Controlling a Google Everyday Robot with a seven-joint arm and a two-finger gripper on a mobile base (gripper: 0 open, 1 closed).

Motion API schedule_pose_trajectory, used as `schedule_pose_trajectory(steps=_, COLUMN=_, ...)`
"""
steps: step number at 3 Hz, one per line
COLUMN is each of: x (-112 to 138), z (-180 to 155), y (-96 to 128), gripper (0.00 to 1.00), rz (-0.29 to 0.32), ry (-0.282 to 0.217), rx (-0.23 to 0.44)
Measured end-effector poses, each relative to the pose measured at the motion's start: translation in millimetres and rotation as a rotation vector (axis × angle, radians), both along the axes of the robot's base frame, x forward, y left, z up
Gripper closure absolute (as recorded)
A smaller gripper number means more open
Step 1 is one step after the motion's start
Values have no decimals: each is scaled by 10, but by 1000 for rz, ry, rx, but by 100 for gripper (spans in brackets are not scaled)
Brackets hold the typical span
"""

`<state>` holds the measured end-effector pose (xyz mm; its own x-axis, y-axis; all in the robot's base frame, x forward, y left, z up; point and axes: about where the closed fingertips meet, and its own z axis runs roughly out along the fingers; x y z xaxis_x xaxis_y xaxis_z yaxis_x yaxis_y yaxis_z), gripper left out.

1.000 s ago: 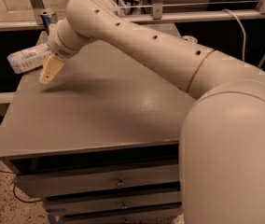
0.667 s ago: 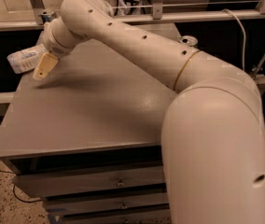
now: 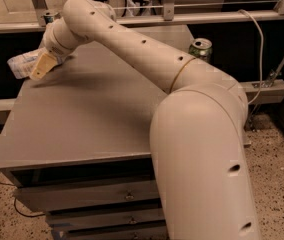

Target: Place blue plastic bottle upright

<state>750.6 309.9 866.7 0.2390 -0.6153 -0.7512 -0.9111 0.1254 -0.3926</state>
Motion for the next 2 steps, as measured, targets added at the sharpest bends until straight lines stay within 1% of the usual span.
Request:
schedule_pose_trajectory(steps=1, x=66, z=-89, y=-36, gripper=0, rz=-33, ry=41, rx=8)
schedule_pose_trajectory(steps=2, x=68, z=-174, y=-68, gripper=18, rz=-53, ry=79, rx=8)
